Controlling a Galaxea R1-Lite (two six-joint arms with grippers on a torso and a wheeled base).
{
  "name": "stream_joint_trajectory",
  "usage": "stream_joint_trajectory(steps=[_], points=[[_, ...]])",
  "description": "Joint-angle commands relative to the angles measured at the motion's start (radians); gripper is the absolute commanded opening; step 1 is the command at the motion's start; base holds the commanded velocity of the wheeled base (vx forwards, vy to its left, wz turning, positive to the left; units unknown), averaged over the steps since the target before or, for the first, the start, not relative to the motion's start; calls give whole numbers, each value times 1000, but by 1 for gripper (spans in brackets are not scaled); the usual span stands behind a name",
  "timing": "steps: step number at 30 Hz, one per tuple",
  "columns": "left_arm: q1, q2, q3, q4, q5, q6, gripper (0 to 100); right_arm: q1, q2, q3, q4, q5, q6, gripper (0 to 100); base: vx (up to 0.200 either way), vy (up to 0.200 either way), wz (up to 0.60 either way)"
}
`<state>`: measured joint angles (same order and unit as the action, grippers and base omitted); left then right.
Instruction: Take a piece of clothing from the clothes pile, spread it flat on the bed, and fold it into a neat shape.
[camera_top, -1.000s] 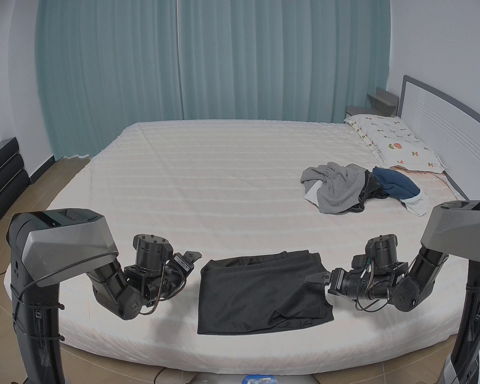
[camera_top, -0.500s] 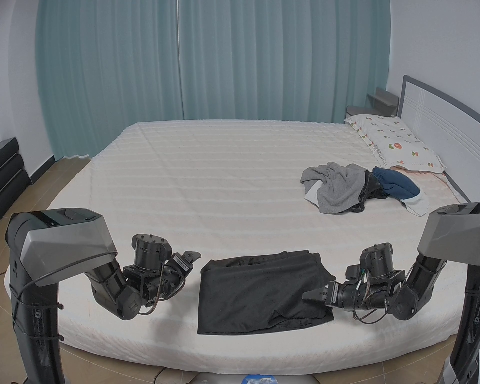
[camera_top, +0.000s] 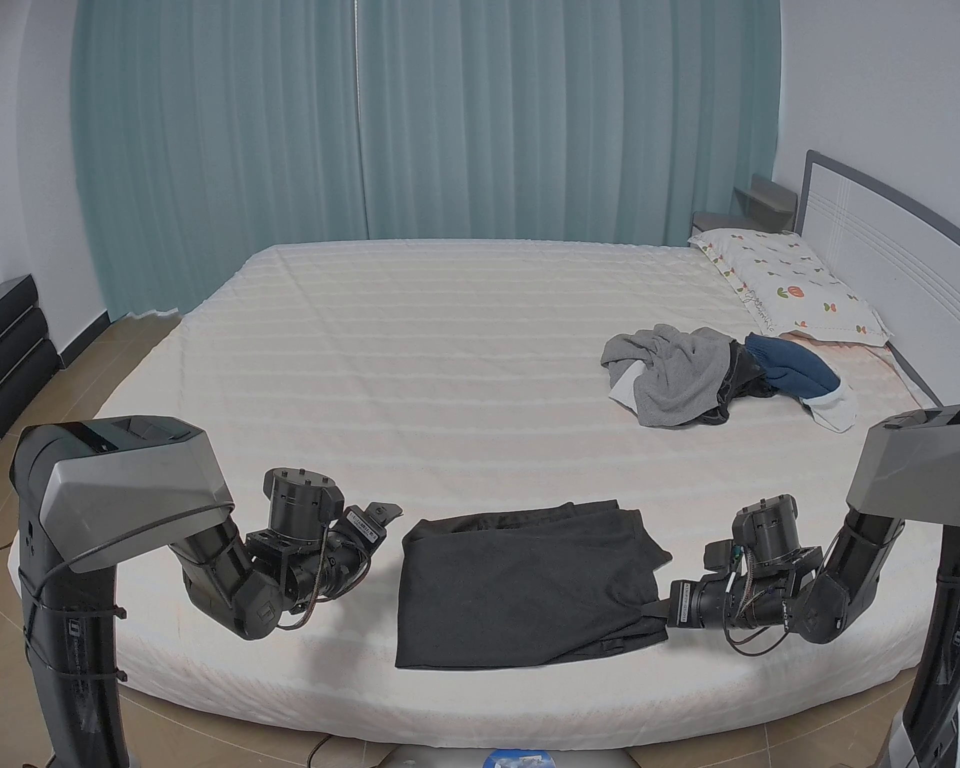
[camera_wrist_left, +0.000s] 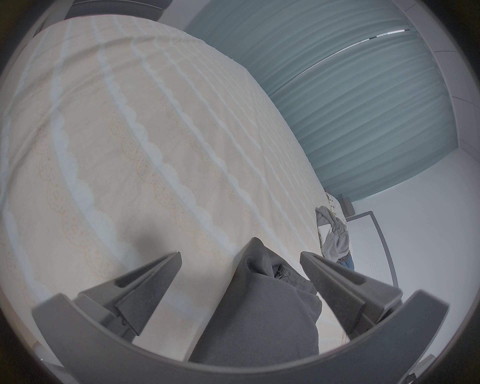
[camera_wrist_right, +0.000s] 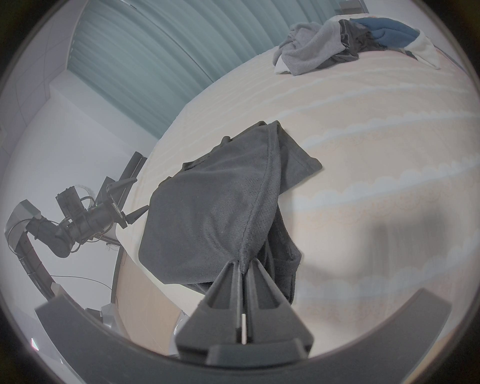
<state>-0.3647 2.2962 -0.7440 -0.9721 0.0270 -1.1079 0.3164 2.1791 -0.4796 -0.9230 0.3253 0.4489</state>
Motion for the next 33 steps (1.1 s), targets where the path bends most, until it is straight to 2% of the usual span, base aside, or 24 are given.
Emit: stream_joint_trajectory(steps=[1, 6, 7, 11, 19, 23, 24, 27, 33], points=[[0, 0, 0, 0, 1, 0, 100, -5, -25, 12, 0, 1, -10, 0, 0, 0, 0], [0, 0, 0, 0, 1, 0, 100, -5, -22, 15, 0, 1, -22, 0, 0, 0, 0], [0, 0, -1, 0, 1, 0, 100, -5, -24, 35, 0, 1, -73, 100, 0, 0, 0], [-3, 0, -1, 0, 1, 0, 100, -11, -25, 61, -2, -2, -131, 100, 0, 0, 0], [-3, 12, -31, 1, 1, 16, 100, -45, -19, 10, -4, 3, -119, 100, 0, 0, 0], [-11, 46, -80, 7, 1, 79, 100, -59, -7, -47, -2, 3, -56, 100, 0, 0, 0], [-28, 54, -87, 7, 2, 91, 100, -57, -7, -80, -2, 1, 17, 100, 0, 0, 0], [-37, 54, -84, 7, 5, 91, 100, -60, -1, -120, 0, 0, 89, 100, 0, 0, 0], [-36, 51, -87, 7, 2, 83, 100, -68, 19, -160, -2, 1, 134, 100, 0, 0, 0]])
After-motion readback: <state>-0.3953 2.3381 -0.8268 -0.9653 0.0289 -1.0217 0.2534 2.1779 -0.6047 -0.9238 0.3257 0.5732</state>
